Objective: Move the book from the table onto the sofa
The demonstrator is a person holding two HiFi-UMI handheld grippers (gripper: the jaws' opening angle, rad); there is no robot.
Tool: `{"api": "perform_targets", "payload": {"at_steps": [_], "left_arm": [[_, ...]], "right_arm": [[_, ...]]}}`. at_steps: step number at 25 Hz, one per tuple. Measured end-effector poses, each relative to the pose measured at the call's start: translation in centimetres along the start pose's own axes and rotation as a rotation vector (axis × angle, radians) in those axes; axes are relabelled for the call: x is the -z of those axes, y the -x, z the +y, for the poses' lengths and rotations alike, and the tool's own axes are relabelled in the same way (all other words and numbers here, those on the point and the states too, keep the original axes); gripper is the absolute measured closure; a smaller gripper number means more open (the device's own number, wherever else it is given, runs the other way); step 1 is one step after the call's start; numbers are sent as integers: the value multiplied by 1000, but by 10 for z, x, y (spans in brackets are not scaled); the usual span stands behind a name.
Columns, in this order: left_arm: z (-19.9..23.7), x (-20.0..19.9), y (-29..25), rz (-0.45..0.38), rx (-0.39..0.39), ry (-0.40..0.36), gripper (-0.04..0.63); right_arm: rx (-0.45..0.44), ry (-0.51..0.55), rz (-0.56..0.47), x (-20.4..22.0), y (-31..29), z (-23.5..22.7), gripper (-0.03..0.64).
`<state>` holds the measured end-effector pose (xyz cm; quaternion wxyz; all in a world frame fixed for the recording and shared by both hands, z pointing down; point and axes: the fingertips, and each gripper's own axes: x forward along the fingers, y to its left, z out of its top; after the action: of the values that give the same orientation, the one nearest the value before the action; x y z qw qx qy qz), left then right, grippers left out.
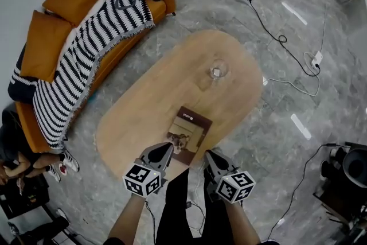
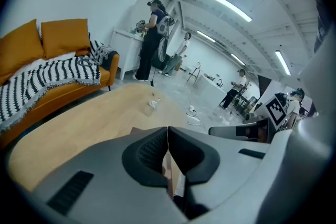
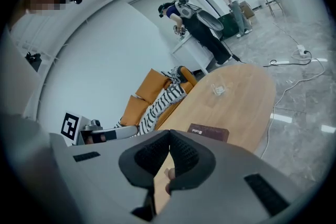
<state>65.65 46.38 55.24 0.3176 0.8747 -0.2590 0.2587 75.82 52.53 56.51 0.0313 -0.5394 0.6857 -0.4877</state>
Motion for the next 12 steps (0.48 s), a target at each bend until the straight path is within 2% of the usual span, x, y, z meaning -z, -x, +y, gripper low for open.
{"api": "perform_targets", "payload": {"at_steps": [5, 10, 12], "left_arm": [[35, 26, -26, 48, 27, 3, 578], [61, 67, -58, 157, 71, -12, 577], [71, 86, -69, 209, 102, 15, 577]], "right_arm": [[35, -41, 21, 21, -23, -32, 592], [46, -99, 70, 49, -48, -63, 591], [46, -136, 93, 63, -59, -74, 591]]}}
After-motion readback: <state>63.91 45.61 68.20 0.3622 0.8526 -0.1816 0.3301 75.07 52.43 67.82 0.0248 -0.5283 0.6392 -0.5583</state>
